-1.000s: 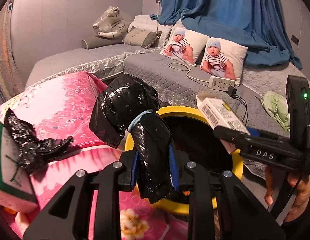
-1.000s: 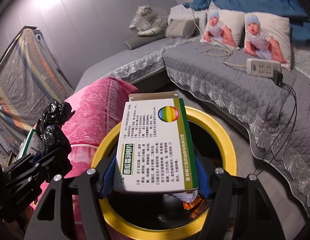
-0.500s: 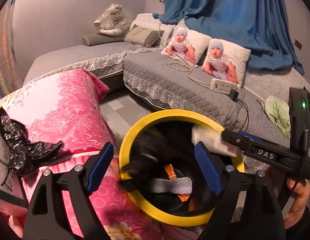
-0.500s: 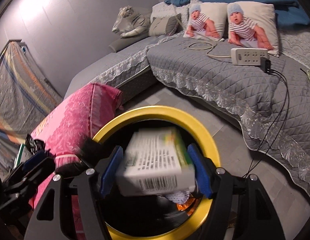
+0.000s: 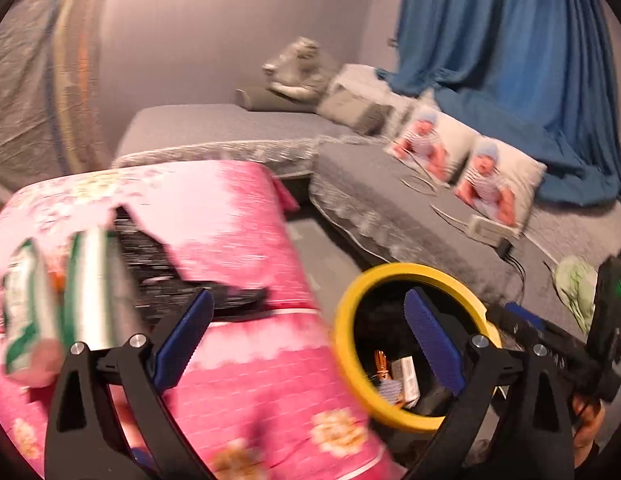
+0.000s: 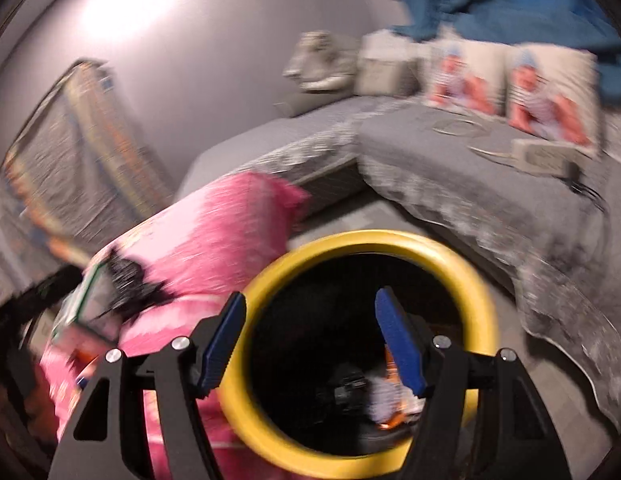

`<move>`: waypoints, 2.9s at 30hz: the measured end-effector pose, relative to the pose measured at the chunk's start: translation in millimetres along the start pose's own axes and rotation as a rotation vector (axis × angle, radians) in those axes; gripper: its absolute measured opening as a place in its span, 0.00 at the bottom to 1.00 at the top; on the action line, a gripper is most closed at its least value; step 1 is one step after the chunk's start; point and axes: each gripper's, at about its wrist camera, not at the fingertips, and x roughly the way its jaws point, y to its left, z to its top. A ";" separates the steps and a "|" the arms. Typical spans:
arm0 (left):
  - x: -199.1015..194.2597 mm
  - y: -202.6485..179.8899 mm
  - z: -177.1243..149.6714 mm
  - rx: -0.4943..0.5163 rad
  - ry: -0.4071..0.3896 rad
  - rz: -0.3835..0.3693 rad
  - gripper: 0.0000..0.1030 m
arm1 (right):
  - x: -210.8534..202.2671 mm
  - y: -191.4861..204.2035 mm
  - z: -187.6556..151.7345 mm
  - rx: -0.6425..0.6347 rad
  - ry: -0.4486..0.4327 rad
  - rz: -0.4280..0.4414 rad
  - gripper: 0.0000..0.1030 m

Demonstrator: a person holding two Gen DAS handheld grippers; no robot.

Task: Collect trash
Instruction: 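Grasp the pink tube with the blue cap with the right tool, then grasp the green-and-white tissue pack with the left tool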

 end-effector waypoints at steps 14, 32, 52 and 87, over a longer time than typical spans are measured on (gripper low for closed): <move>-130.6 181.6 -46.5 -0.218 -0.110 0.421 0.92 | 44.5 226.4 -75.7 -0.583 0.274 0.398 0.62; -153.5 247.8 -87.8 -0.374 -0.117 0.402 0.92 | 120.4 306.7 -110.9 -0.715 0.443 0.316 0.51; -125.5 208.9 -69.9 -0.245 -0.027 0.353 0.92 | 101.1 269.8 -93.2 -0.597 0.497 0.396 0.36; 49.9 139.1 -31.8 -0.127 0.279 0.299 0.53 | 14.8 133.7 -69.9 -0.270 0.376 0.468 0.36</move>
